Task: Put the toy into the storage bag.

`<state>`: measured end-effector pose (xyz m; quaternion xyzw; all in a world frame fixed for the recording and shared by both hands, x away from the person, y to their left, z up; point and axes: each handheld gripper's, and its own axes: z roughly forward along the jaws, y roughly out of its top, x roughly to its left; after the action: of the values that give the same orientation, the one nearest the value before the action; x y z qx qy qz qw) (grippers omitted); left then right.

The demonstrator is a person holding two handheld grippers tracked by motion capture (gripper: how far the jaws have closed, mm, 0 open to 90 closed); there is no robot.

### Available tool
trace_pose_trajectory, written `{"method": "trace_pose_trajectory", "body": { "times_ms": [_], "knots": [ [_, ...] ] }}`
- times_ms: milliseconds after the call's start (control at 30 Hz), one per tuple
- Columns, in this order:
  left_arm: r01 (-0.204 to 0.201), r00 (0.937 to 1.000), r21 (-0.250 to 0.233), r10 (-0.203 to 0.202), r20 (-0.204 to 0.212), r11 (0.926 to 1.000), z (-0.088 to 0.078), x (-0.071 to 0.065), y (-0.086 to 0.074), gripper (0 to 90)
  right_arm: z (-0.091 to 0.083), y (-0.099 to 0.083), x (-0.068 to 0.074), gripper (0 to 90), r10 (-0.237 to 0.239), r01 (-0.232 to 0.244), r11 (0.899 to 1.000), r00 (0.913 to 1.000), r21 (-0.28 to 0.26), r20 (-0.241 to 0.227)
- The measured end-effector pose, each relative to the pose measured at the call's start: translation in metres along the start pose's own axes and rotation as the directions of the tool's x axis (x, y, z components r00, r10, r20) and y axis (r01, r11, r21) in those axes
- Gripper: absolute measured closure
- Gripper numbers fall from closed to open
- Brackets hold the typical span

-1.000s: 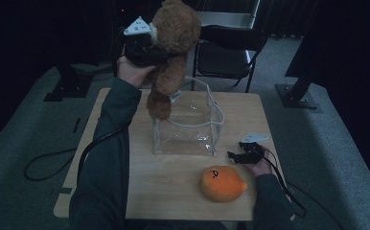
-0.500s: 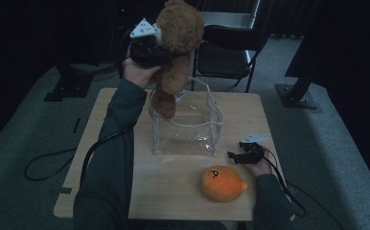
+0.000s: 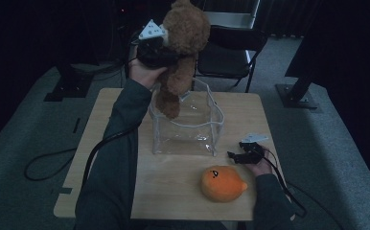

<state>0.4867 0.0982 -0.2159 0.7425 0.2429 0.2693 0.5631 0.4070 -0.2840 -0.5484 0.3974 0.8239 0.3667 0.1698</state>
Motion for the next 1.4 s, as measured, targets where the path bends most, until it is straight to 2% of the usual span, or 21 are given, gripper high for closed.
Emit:
{"method": "trace_pose_trajectory", "body": {
  "times_ms": [267,500,1067,1400],
  "knots": [
    [-0.012,0.9999,0.005,0.012,0.008,0.9999,0.009,-0.005,-0.004,40.2,0.000,0.000,0.000,24.1,0.000,0.000,1.000,1.0000,0.001,0.000],
    [0.000,0.9998,0.007,0.000,0.020,1.0000,0.018,-0.009,-0.008,40.2,0.000,0.000,0.000,24.1,0.000,0.000,1.000,1.0000,0.000,0.000],
    [0.008,0.9964,0.014,-0.009,0.084,0.9999,0.035,-0.015,-0.017,40.1,0.000,0.000,0.000,24.1,-0.001,0.001,1.000,1.0000,0.000,0.000],
    [0.022,0.9904,0.010,-0.023,0.137,0.9997,0.041,-0.020,-0.018,40.0,0.000,0.000,0.000,24.1,-0.002,0.002,1.000,1.0000,0.000,0.000]
  ]
}}
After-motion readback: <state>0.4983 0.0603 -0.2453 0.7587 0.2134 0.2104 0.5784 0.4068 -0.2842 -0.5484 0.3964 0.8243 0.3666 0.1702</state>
